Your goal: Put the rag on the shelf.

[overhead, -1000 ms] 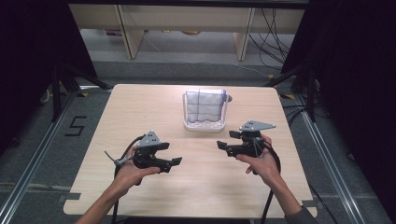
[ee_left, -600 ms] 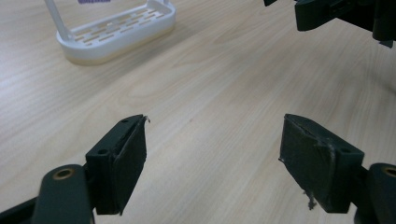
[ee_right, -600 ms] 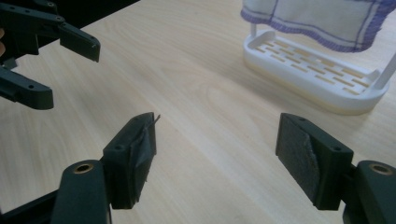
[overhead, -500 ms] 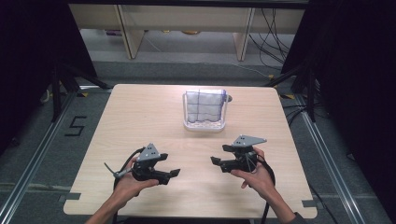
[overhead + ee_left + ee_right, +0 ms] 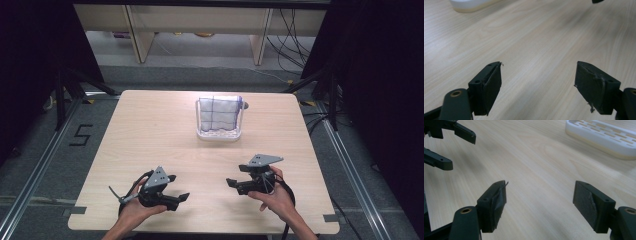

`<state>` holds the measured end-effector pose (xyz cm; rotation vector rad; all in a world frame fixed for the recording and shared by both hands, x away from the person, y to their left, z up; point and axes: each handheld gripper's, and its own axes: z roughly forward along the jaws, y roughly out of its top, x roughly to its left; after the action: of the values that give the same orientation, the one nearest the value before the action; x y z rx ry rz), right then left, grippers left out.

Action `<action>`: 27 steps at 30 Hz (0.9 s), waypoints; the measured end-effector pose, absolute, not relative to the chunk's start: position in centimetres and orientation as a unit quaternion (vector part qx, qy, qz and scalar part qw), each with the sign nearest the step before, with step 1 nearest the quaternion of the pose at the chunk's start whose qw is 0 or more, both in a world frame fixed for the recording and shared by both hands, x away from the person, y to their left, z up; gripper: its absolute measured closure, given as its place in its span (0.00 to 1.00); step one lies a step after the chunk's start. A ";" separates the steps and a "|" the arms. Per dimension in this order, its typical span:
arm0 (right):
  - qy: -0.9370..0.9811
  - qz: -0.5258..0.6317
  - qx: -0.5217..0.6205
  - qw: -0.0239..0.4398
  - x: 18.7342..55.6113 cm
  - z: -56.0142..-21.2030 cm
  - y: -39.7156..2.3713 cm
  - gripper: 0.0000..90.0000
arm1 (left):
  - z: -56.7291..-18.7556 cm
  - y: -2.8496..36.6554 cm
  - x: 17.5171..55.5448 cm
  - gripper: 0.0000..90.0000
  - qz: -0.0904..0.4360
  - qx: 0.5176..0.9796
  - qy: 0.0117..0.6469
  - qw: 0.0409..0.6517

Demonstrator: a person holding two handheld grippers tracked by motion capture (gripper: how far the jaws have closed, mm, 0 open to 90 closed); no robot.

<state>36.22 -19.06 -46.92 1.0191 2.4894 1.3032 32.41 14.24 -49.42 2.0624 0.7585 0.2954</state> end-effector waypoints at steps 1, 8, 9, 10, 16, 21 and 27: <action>0.830 0.435 0.340 0.076 36.2 -46.9 -19.1 0.30 | -49.4 14.2 32.4 0.24 0.119 0.833 0.306 0.446; 0.838 0.413 0.346 0.085 34.7 -46.9 -19.0 0.22 | -49.7 14.4 31.6 0.22 0.106 0.833 0.301 0.451; 0.841 0.412 0.340 0.084 34.6 -47.1 -19.0 0.22 | -49.7 14.4 31.5 0.20 0.102 0.829 0.306 0.457; 0.843 0.409 0.339 0.083 34.4 -47.3 -18.9 0.22 | -49.7 14.5 31.5 0.18 0.102 0.824 0.313 0.461; 0.854 0.391 0.333 0.080 33.5 -48.1 -18.7 0.22 | -49.8 15.1 30.9 0.17 0.091 0.821 0.313 0.470; 0.856 0.391 0.330 0.082 32.7 -48.1 -18.8 0.22 | -49.7 15.0 30.3 0.17 0.091 0.821 0.314 0.468; 0.855 0.390 0.332 0.077 31.5 -48.1 -19.1 0.21 | -49.9 14.9 29.6 0.17 0.101 0.845 0.287 0.439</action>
<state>31.53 -19.11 -48.06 0.9941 2.5636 1.1695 29.56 14.93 -49.92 2.1003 0.7132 0.2502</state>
